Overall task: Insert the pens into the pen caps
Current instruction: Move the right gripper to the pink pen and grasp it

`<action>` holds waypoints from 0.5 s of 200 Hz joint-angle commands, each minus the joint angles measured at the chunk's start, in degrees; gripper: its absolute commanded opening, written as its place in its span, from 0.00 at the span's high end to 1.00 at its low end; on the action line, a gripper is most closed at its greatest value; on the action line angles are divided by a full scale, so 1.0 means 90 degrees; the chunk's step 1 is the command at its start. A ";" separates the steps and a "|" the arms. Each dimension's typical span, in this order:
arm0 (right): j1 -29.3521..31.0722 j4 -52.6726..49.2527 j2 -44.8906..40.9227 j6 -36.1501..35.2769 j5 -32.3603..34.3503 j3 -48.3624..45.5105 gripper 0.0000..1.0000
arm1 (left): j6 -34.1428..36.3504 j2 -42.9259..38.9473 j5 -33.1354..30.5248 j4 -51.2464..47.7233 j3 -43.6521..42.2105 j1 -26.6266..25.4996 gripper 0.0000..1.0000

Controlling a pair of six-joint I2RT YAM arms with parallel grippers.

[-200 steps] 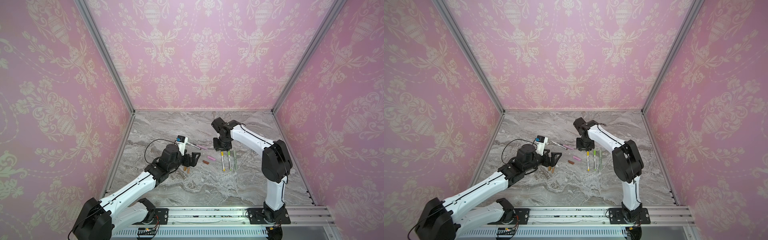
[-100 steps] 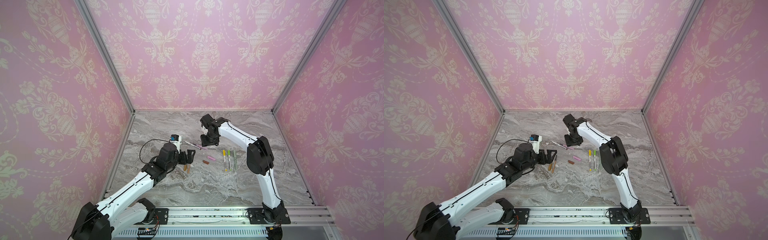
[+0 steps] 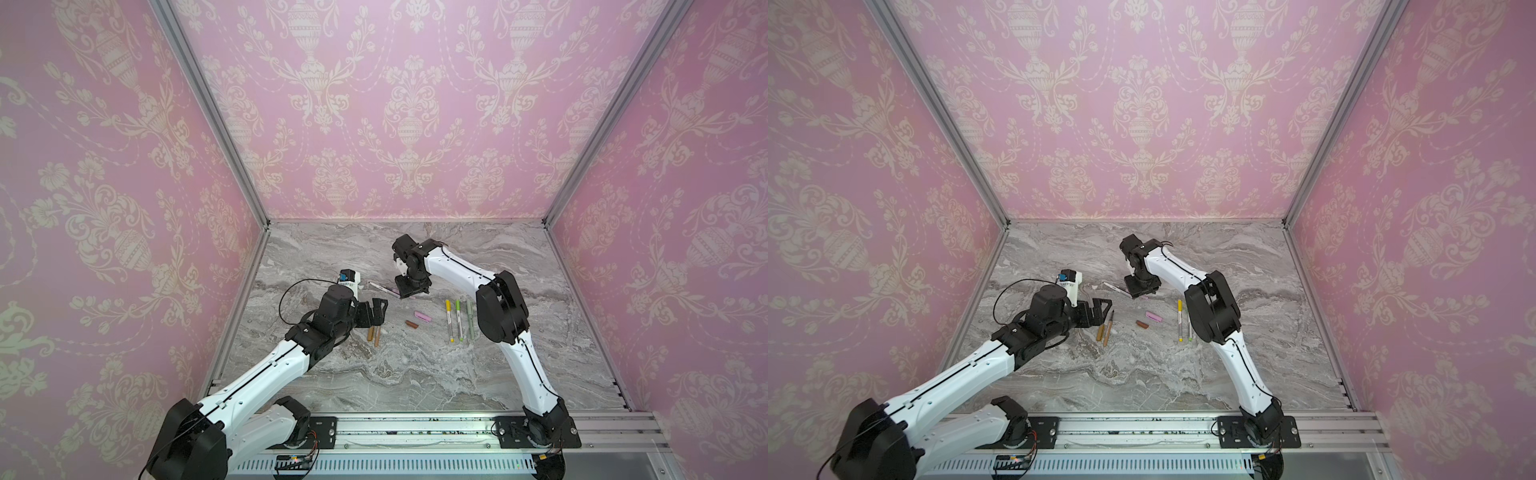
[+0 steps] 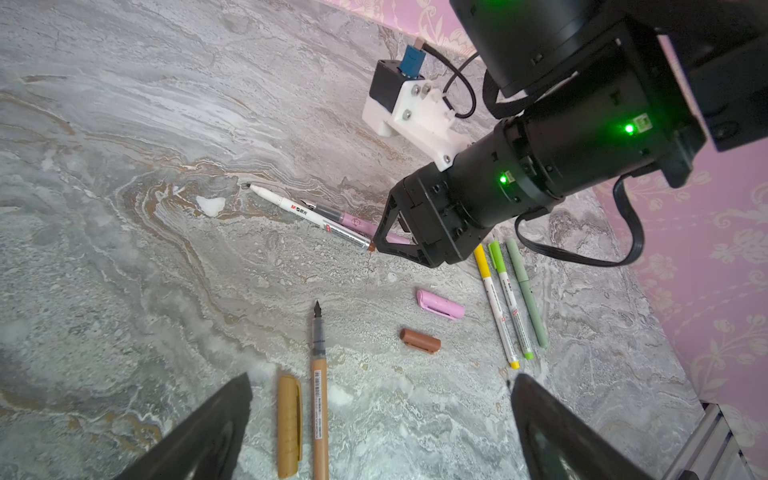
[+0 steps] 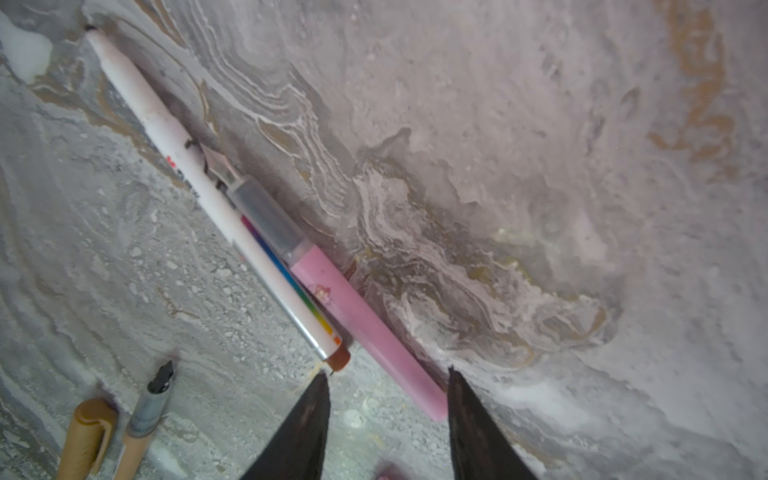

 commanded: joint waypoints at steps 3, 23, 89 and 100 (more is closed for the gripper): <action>0.0083 -0.0230 0.0319 -0.0197 0.0264 0.0270 0.55 | -0.0117 0.0066 0.0086 -0.0036 0.0225 0.0070 0.01; 0.0127 -0.0224 0.0445 -0.0210 0.0374 0.0368 0.59 | -0.0114 0.0076 0.0111 -0.0048 0.0224 0.0105 0.01; 0.0267 -0.0291 0.0877 -0.0328 0.0300 0.0782 0.65 | -0.0118 0.0096 0.0204 -0.0122 0.0249 0.0208 0.01; 0.0280 -0.0310 0.0960 -0.0338 0.0295 0.0883 0.67 | -0.0115 0.0074 0.0214 -0.0150 0.0254 0.0237 0.01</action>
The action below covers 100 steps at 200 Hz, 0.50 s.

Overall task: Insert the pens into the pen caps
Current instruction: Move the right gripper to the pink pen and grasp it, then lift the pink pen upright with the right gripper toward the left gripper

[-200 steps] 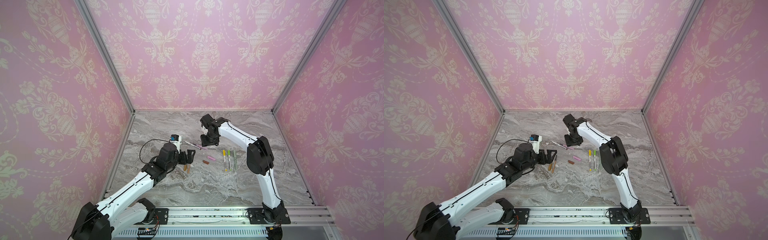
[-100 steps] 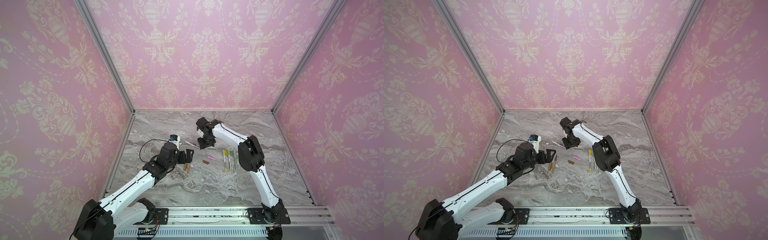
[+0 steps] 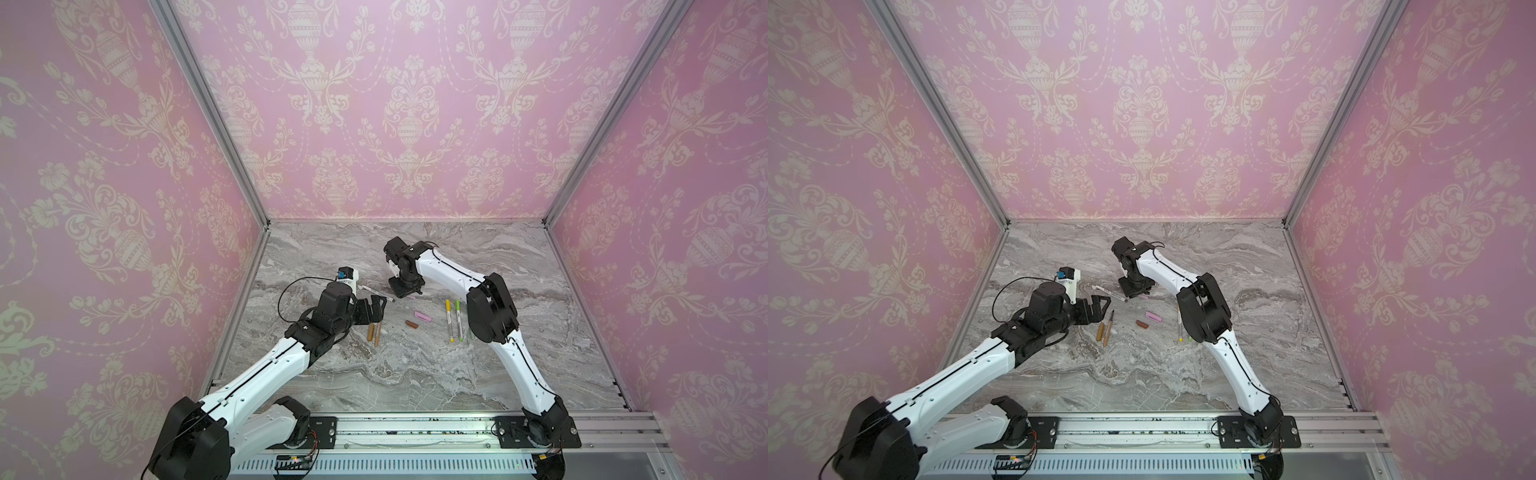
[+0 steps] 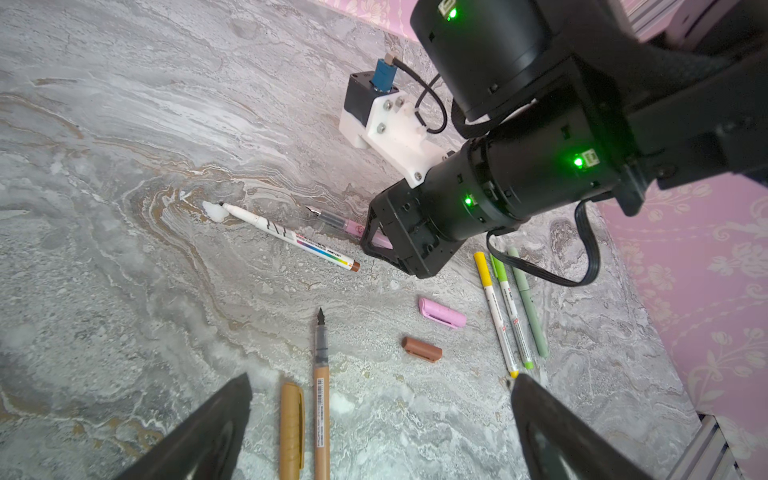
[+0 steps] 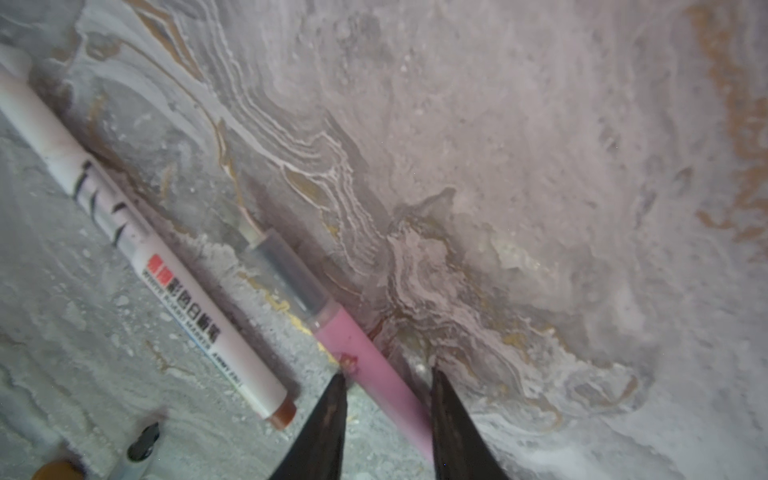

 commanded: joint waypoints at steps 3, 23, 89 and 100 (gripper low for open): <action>0.0073 -0.0183 0.0443 -0.0155 -0.0043 0.0175 0.67 | -0.0068 0.0010 0.0117 -0.0152 0.0160 0.0091 0.01; 0.0079 -0.0262 0.0612 -0.0103 -0.0042 0.0368 0.75 | -0.0064 -0.0033 0.0117 -0.0200 0.0169 0.0134 0.01; 0.0079 -0.0240 0.0429 0.0198 -0.0005 0.0413 1.00 | -0.0105 -0.0325 0.0114 -0.0233 0.0058 0.0187 0.01; 0.0061 -0.0213 0.0233 0.0357 0.0008 0.0398 1.00 | -0.0106 -0.0365 0.0159 -0.0204 0.0040 0.0201 0.01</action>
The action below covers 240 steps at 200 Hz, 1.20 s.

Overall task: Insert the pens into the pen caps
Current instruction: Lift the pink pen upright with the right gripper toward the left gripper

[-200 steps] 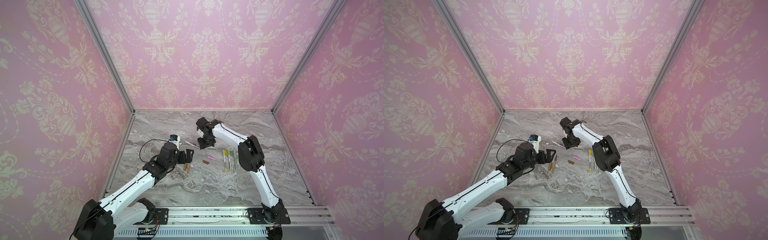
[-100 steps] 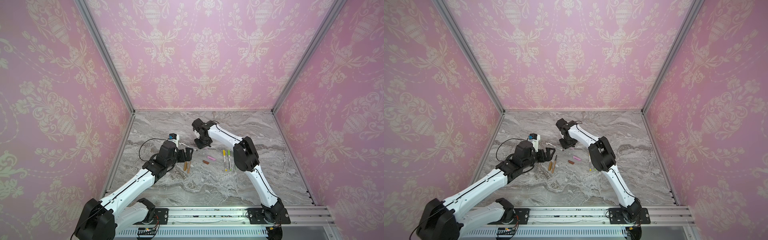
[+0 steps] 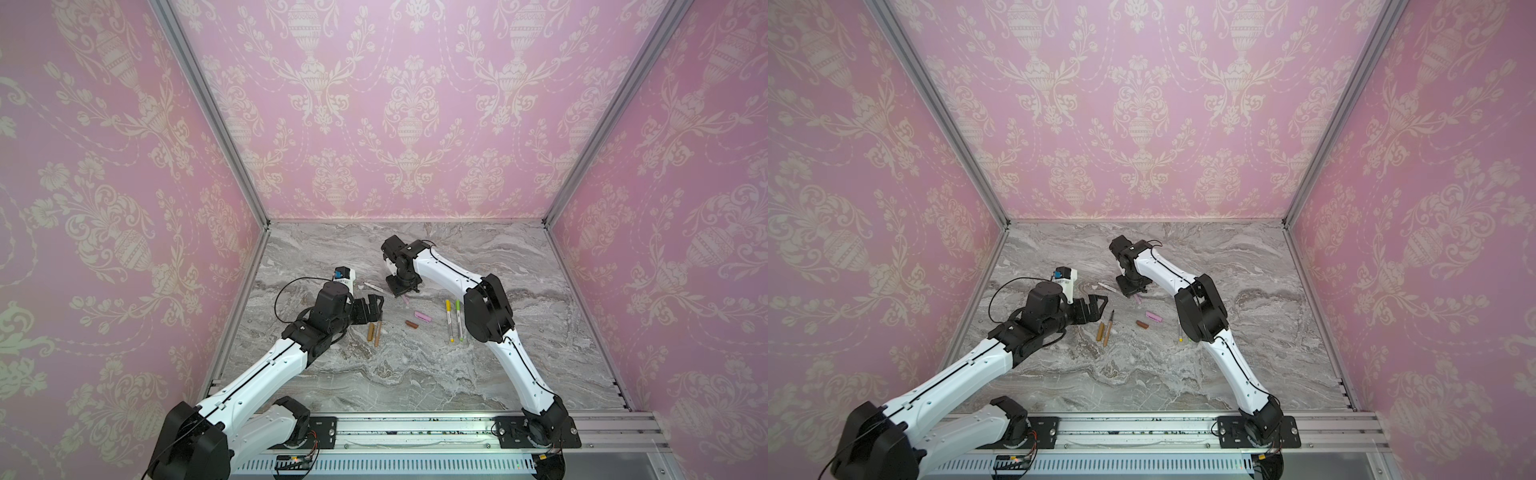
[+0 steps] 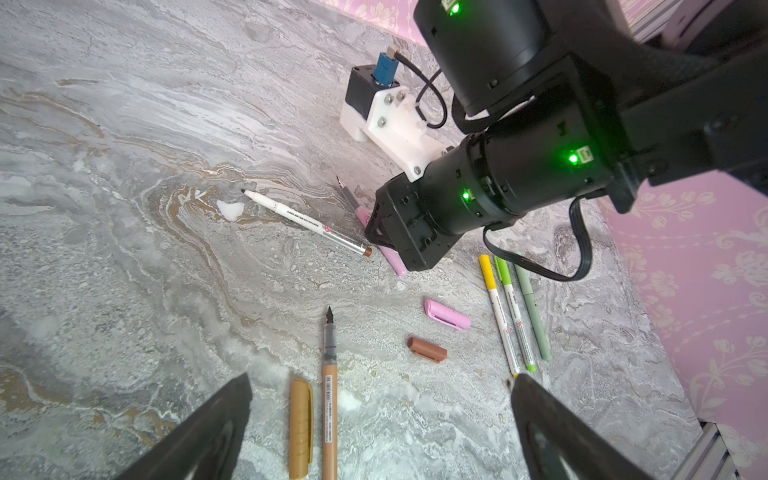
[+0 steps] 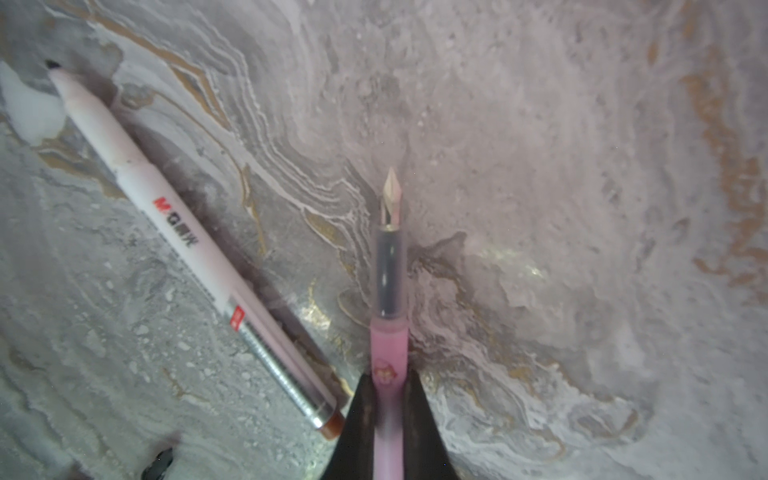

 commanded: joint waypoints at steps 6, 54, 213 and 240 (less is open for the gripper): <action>0.0040 -0.0061 -0.0181 0.0451 -0.0036 -0.0087 1.00 | -0.0092 -0.0215 0.0187 -0.0038 0.0037 0.0075 0.01; -0.0074 0.0944 -0.2211 0.1381 -0.0526 -0.1120 1.00 | 0.0097 -0.0402 0.0950 0.0350 0.0038 0.0092 0.01; -0.0099 0.3306 -0.5548 0.3244 -0.2461 -0.4220 1.00 | -0.0741 0.0773 0.3166 0.2809 0.0525 0.0097 0.18; -0.0095 0.3460 -0.5582 0.3291 -0.2568 -0.4286 1.00 | -0.0723 0.0904 0.3029 0.2768 0.0526 0.0093 0.24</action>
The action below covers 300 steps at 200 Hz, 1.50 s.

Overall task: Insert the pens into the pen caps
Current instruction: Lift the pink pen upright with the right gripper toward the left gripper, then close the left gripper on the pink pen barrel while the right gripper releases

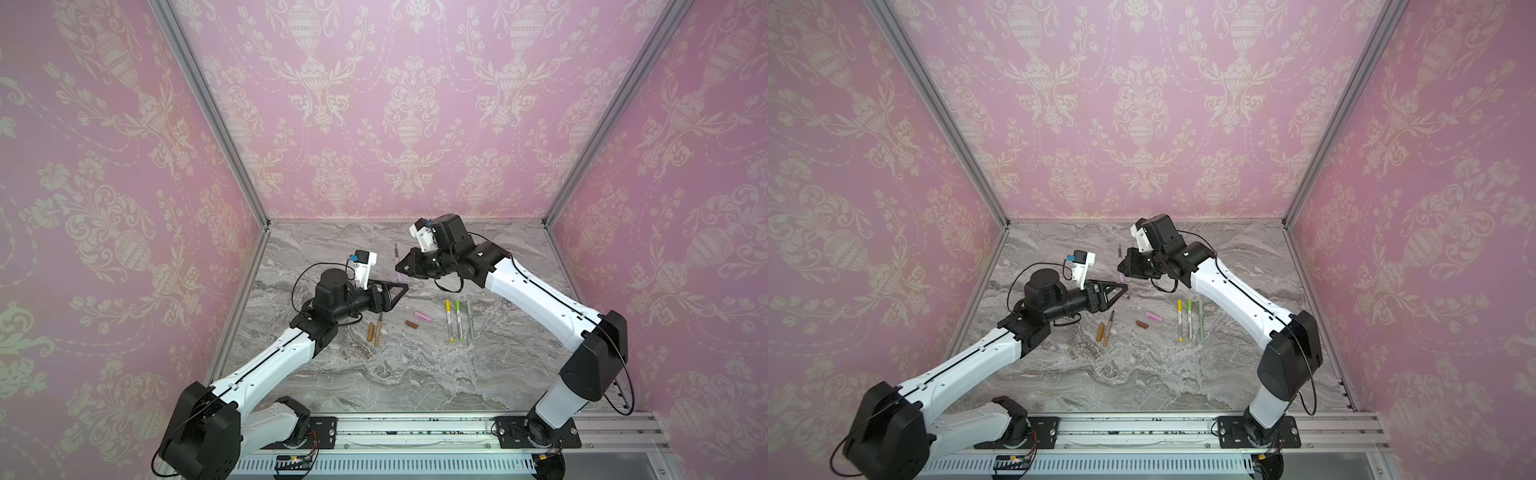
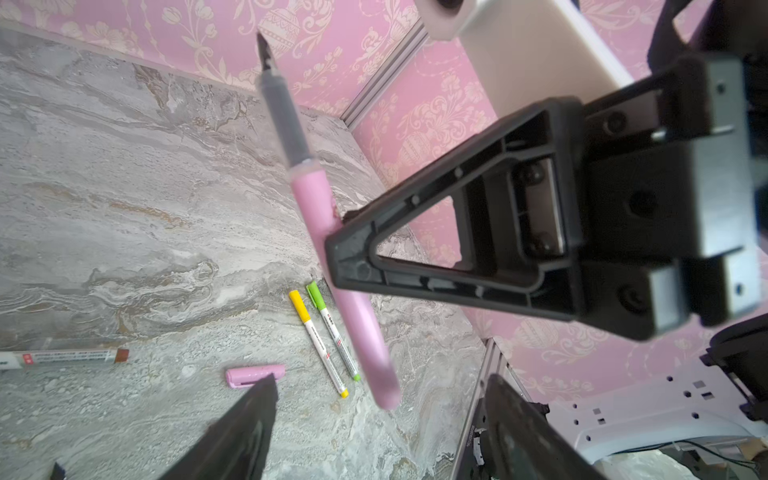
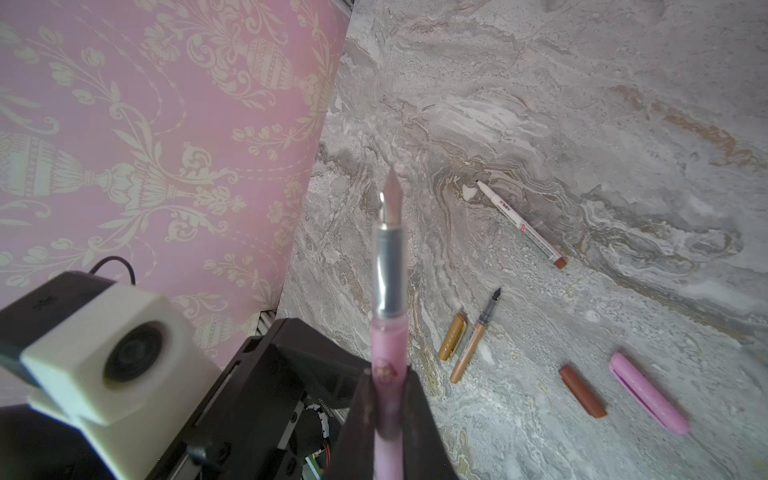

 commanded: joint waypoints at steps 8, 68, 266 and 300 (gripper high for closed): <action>0.0007 0.0324 -0.0262 0.0140 -0.0224 -0.0126 1.00 | -0.0128 0.0130 0.0014 0.0190 0.0190 0.0051 0.27; 0.0030 0.0397 -0.0399 0.0027 -0.0278 -0.0306 1.00 | -0.0236 0.0289 -0.0275 0.0328 0.0424 0.0047 0.42; 0.0087 -0.0111 -0.0419 -0.0396 -0.0012 0.0038 0.89 | 0.0018 0.0437 -0.0691 -0.0290 0.0450 0.0075 1.00; 0.0075 -0.0493 -0.0531 -0.0587 0.0233 0.0172 0.64 | 0.0411 0.0332 -0.0869 -0.0856 0.0444 0.0129 1.00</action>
